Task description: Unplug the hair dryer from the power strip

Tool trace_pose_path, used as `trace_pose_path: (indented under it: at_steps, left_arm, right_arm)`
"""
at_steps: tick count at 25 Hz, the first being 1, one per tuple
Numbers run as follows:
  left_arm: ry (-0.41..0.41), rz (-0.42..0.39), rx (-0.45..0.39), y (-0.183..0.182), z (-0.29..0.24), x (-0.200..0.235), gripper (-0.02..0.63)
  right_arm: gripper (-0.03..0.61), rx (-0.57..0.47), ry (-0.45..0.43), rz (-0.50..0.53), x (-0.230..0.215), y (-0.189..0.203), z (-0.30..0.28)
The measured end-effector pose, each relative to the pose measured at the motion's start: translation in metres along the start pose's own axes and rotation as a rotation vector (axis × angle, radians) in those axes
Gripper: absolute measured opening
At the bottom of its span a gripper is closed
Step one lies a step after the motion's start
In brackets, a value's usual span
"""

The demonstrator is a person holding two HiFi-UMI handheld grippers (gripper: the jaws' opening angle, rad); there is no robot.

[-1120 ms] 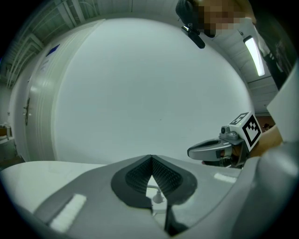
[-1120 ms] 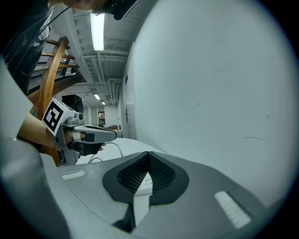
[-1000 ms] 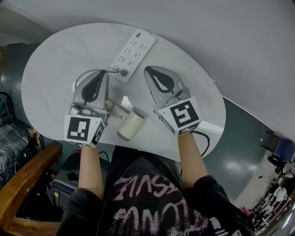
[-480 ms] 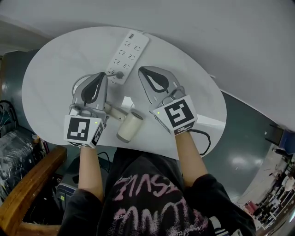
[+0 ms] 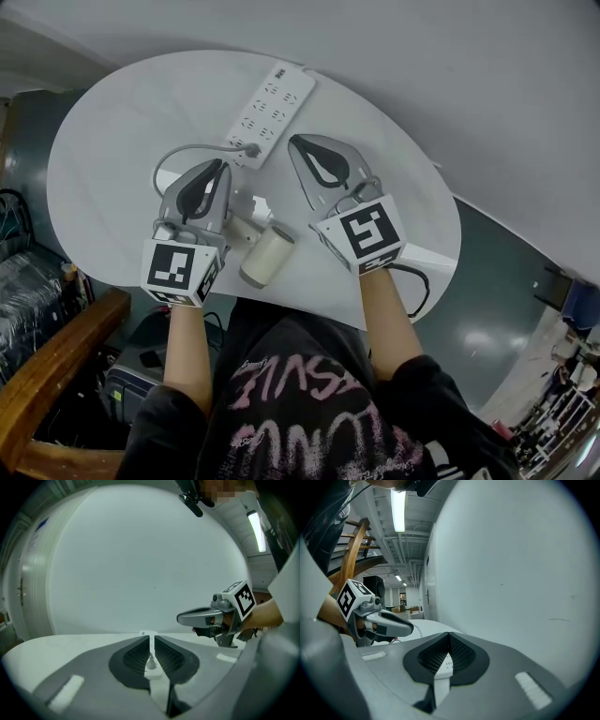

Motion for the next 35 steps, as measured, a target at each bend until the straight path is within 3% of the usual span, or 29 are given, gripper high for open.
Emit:
trace_pose_path:
  at_steps: [5,11,20,35]
  left_arm:
    - [-0.009,-0.025,0.024,0.004,0.0,-0.001,0.097]
    - [0.079,-0.002,0.131,0.022,-0.009,-0.014,0.188]
    - [0.142,-0.054,0.284,0.037,-0.033,-0.019,0.204]
    - [0.177,-0.061,0.34,0.047,-0.067,-0.017,0.203]
  right_arm:
    - [0.009,0.007,-0.014,0.013,0.002,-0.001,-0.003]
    - [0.009,0.013,-0.02,0.018,0.002,0.001,-0.002]
    - [0.009,0.019,-0.012,0.016,-0.005,0.002,0.002]
    - [0.009,0.034,0.025,-0.011,-0.021,0.006,-0.001]
Point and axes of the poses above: the fingertips, and each gripper's own axes: z backward along the fingers, x to its left, y out of its underside, the point moved 5 cm from there along z, backward along the fingers, and after that the axes turned 11 degrees about -z, right-handed, at the moved point
